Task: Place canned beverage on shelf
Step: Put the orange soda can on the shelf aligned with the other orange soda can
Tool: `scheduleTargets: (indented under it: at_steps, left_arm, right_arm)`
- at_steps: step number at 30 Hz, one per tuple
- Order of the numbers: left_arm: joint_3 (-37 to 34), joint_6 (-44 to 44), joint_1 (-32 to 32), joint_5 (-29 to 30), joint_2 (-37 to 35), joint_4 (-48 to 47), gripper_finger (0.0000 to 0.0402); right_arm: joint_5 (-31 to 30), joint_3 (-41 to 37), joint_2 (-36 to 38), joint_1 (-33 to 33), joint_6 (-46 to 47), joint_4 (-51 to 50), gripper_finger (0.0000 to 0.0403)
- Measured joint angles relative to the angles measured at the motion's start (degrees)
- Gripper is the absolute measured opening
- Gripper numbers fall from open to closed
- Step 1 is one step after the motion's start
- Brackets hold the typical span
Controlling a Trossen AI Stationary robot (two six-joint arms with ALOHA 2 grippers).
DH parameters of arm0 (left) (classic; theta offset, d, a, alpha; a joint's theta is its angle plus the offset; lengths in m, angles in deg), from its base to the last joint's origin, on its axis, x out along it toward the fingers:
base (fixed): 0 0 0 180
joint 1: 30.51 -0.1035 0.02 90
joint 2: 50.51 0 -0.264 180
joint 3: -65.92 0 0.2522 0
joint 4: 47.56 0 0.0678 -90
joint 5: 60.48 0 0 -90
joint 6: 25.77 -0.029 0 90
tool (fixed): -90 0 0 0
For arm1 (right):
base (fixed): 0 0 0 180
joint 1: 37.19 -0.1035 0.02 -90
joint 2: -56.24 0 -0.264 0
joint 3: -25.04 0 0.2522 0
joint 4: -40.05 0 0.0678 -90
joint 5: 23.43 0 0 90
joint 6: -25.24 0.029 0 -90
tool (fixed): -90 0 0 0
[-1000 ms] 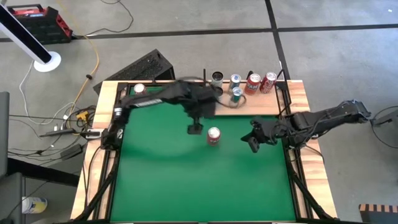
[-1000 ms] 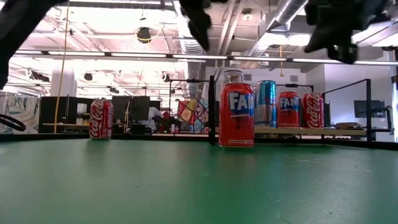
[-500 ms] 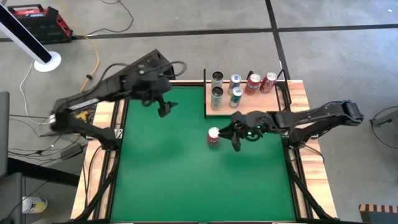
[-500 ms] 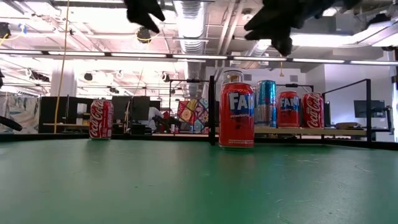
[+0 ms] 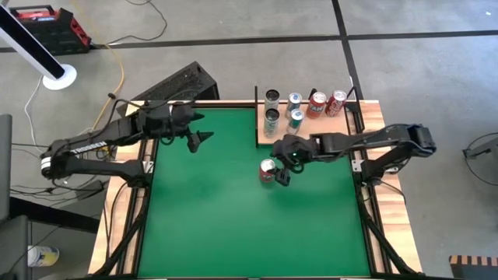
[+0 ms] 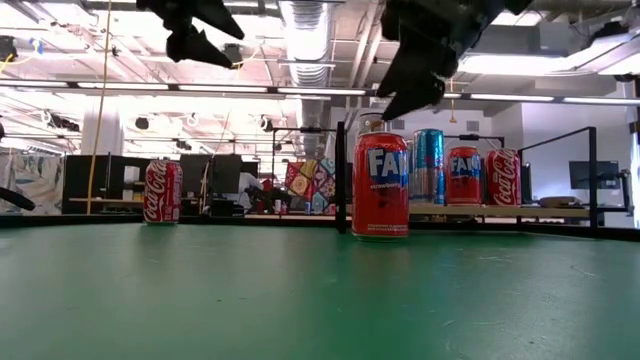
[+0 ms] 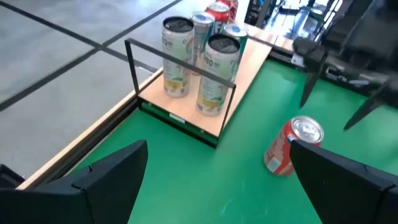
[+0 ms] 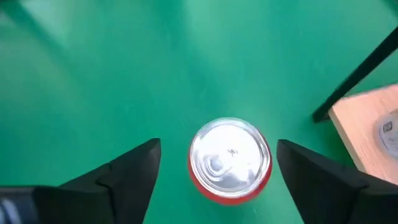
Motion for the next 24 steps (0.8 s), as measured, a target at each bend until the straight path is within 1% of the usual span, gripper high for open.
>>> scheduleTargets:
  at_steps: [3, 7, 12, 20, 24]
  left_arm:
    - [0.01, 0.60, 0.00, -0.02, 0.02, 0.49, 0.0377]
    - [0.01, 1.59, 0.00, -0.70, 0.06, 0.43, 0.0377]
    - [0.01, 2.15, 0.03, -1.13, 0.06, 0.40, 0.0377]
    - [0.01, 2.45, 0.04, -1.10, 0.08, 0.43, 0.0377]
    - [0.01, 2.45, 0.04, -1.10, 0.08, 0.43, 0.0377]
  right_arm:
    - [0.09, 1.25, -2.19, 0.34, -1.61, -1.48, 0.0362]
    - [0.22, 1.73, -4.85, 0.36, -3.60, -2.23, 0.0368]
    - [-0.17, 1.91, -6.86, 0.34, -4.14, -2.47, 0.0368]
    - [-0.80, 1.91, -7.85, 0.37, -4.11, -2.36, 0.0368]
    - [-0.74, 1.96, -8.81, 0.36, -4.05, -1.89, 0.0351]
